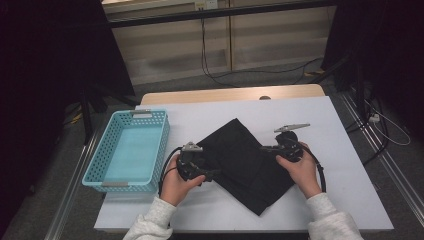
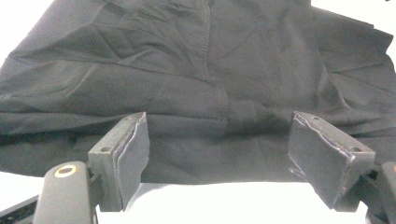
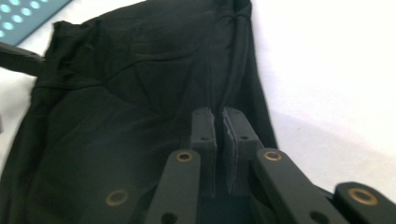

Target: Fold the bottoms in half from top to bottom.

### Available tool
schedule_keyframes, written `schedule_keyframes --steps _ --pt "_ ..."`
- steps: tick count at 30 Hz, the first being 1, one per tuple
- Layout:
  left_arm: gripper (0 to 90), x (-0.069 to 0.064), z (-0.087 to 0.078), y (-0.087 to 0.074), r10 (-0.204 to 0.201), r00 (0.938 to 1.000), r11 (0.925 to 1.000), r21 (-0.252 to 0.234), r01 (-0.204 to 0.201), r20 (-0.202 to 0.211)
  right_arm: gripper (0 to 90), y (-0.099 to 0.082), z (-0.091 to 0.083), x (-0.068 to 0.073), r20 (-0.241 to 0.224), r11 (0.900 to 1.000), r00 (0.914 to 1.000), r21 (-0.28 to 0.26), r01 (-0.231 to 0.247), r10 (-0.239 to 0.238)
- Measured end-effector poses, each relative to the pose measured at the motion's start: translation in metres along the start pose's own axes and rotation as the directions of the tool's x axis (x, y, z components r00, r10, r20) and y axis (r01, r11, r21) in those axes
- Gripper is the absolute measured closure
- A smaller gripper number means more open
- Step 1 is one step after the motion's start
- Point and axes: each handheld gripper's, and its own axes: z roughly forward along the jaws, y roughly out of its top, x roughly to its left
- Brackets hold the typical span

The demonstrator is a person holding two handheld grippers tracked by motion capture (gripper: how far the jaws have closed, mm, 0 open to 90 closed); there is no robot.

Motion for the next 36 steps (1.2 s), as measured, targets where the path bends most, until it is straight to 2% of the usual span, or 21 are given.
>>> schedule_keyframes --steps 19,29,36 --pt "21.2 0.006 -0.007 0.007 -0.016 0.9997 0.9995 -0.026 0.016 -0.019 84.6 -0.013 -0.02 0.001 -0.028 0.9997 0.9994 0.013 -0.019 0.019" --pt "21.1 0.009 -0.009 0.012 -0.019 0.9994 0.9989 -0.044 0.017 -0.031 84.7 -0.022 -0.032 -0.004 -0.016 0.9995 0.9995 0.012 -0.029 0.029" --pt "21.0 0.007 -0.008 0.014 -0.01 0.9993 0.9993 -0.036 0.009 -0.037 84.7 -0.028 -0.038 -0.004 -0.011 0.9992 0.9992 0.013 -0.037 0.037"
